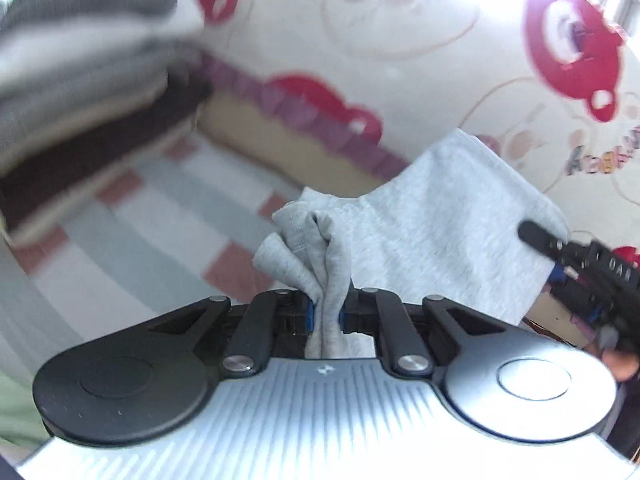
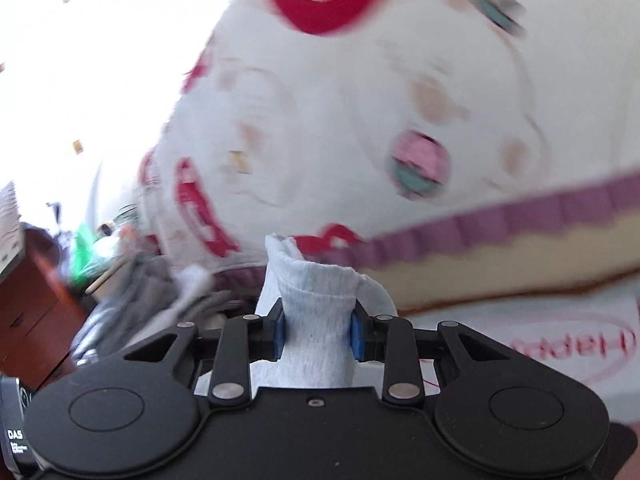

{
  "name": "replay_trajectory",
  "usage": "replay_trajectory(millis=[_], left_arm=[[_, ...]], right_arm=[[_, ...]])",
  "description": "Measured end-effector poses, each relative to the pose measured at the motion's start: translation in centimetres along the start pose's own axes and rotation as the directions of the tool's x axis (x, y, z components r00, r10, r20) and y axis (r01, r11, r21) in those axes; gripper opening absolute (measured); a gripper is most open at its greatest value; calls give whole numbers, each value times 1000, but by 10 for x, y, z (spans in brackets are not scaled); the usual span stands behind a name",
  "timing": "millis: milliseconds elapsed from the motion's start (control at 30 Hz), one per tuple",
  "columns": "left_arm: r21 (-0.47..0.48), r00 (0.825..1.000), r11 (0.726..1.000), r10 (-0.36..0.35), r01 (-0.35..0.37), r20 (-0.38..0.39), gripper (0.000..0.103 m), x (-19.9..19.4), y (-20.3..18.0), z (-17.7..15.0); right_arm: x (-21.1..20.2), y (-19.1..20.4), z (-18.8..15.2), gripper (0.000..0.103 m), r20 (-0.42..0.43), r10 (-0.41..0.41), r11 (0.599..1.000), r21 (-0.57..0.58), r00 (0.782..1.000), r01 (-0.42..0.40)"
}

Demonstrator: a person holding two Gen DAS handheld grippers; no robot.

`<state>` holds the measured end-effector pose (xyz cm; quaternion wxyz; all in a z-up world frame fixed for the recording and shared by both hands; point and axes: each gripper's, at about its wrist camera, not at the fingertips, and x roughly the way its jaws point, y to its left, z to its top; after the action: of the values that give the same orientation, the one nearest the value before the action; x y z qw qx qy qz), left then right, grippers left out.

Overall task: Fold clothes
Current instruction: 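Carry the folded grey shirt with the left gripper to the clothes stack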

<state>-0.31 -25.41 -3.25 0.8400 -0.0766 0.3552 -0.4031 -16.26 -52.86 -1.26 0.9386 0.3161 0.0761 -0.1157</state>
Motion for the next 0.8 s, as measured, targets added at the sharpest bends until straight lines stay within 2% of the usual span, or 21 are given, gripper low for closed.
replay_trajectory(millis=[133, 267, 333, 467, 533, 633, 700, 800], left_arm=[[43, 997, 999, 9, -12, 80, 9, -60, 15, 35], [51, 983, 997, 48, -58, 177, 9, -122, 39, 82], [56, 969, 994, 81, -97, 231, 9, -153, 51, 108], [55, 932, 983, 145, -173, 333, 9, -206, 80, 165], [47, 916, 974, 190, -220, 354, 9, -221, 97, 189], [23, 894, 957, 261, -289, 364, 9, -217, 125, 226], [2, 889, 945, 306, -326, 340, 9, -191, 148, 247], [-63, 910, 936, 351, -345, 220, 10, -130, 190, 259]], right_arm=[[4, 47, 19, 35, 1, 87, 995, -48, 996, -87], [37, 102, 43, 35, -25, 219, 973, -64, 975, -220], [59, 136, 56, 35, -42, 294, 952, -78, 955, -297], [107, 205, 80, 35, -87, 422, 893, -130, 902, -430], [145, 231, 88, 35, -120, 469, 871, -99, 875, -481], [209, 259, 94, 35, -169, 507, 855, -29, 845, -518], [256, 267, 90, 35, -188, 487, 869, 11, 853, -494], [327, 254, 69, 35, -286, 389, 920, 66, 876, -387]])
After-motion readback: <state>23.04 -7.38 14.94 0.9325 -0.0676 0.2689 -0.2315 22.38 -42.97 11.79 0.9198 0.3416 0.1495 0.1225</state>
